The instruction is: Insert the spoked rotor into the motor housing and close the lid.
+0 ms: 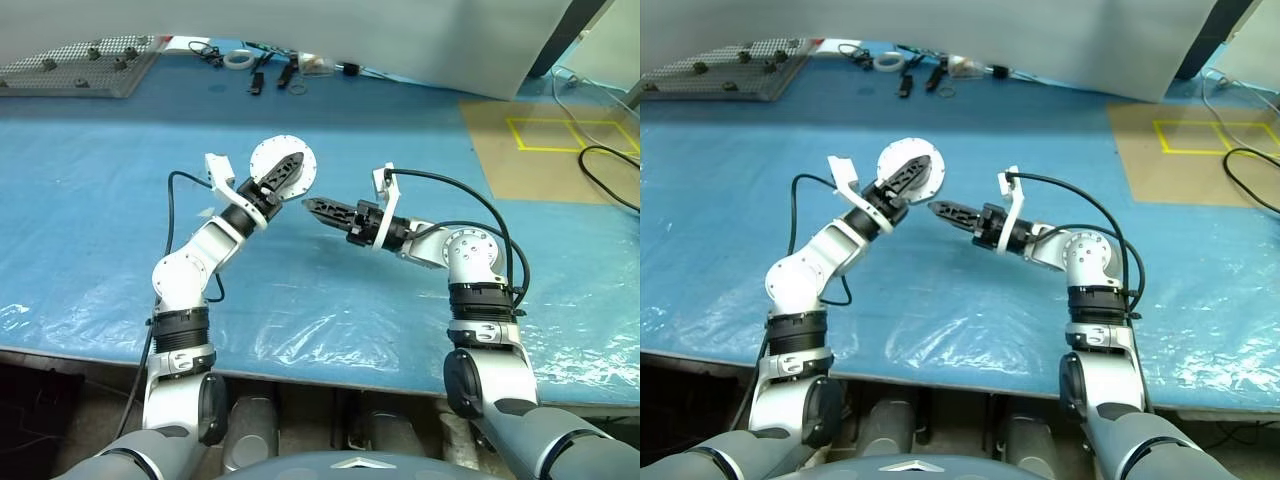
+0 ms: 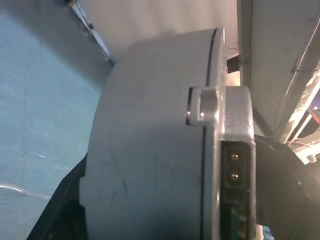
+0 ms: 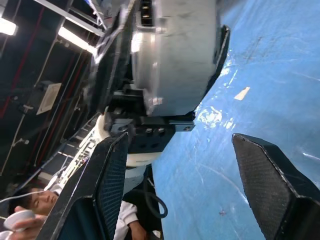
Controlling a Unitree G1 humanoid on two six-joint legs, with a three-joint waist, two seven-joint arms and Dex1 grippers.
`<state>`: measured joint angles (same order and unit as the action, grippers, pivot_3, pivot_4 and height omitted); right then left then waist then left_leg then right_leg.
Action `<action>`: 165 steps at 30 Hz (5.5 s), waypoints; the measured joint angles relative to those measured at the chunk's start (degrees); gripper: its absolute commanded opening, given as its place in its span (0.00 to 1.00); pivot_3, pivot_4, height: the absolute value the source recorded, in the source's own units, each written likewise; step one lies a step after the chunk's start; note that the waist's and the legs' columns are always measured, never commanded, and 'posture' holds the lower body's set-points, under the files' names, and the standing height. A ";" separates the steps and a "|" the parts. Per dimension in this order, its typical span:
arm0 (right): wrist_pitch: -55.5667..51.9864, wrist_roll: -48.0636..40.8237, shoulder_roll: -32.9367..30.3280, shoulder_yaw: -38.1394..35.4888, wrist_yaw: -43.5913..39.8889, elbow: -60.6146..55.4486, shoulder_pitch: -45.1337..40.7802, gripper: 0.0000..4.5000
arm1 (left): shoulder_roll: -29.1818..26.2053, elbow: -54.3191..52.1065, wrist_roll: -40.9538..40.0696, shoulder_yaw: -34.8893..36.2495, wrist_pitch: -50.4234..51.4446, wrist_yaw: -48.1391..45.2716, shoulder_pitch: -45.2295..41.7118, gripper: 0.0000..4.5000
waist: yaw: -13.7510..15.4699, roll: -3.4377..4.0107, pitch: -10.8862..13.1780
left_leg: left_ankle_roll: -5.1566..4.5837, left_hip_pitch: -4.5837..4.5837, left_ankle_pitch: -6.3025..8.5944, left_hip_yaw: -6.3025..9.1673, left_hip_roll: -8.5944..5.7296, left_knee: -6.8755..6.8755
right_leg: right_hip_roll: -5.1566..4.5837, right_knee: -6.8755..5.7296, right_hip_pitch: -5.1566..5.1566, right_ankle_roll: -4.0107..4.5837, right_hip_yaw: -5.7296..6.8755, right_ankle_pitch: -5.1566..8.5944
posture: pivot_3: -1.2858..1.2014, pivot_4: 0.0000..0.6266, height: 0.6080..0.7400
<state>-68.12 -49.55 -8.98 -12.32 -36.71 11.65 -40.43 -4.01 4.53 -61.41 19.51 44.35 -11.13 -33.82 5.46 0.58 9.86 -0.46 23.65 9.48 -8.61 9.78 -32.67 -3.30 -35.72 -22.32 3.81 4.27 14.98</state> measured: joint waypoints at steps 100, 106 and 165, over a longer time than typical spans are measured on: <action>35.64 25.73 -10.65 15.79 -6.92 -10.38 14.71 0.76 | -21.01 4.26 40.90 -19.79 -25.05 -34.93 7.27 0.99 | -0.11 -0.21 0.10 | -0.24 -0.11 -0.07 -0.03 0.02 -0.21 | -0.10 -0.04 0.12 0.25 0.02 -0.04 | 0.52 0.24 1.00; 35.65 25.94 -10.14 15.98 -6.94 -10.33 14.21 0.76 | -21.06 4.18 41.04 -19.57 -25.08 -34.50 7.46 0.99 | -0.13 -0.21 0.10 | -0.24 -0.12 -0.07 -0.03 0.02 -0.21 | -0.10 -0.04 0.12 0.25 0.01 -0.04 | 0.52 0.24 1.00; 36.89 27.97 -6.71 18.75 -8.15 -7.36 12.92 0.76 | -22.65 -1.22 41.21 -17.51 -22.04 -32.10 9.76 0.99 | -0.18 -0.20 0.10 | -0.25 -0.12 -0.09 -0.03 0.04 -0.26 | -0.10 -0.07 0.13 0.26 0.01 -0.04 | 0.52 0.24 1.00</action>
<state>-31.23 -21.58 -15.69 6.43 -44.86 4.29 -27.50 -26.66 3.31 -20.19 1.99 22.31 -43.23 -24.07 5.28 0.37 9.95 -0.70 23.53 9.40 -8.64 9.81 -32.93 -3.40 -35.79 -22.20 4.07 4.28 14.94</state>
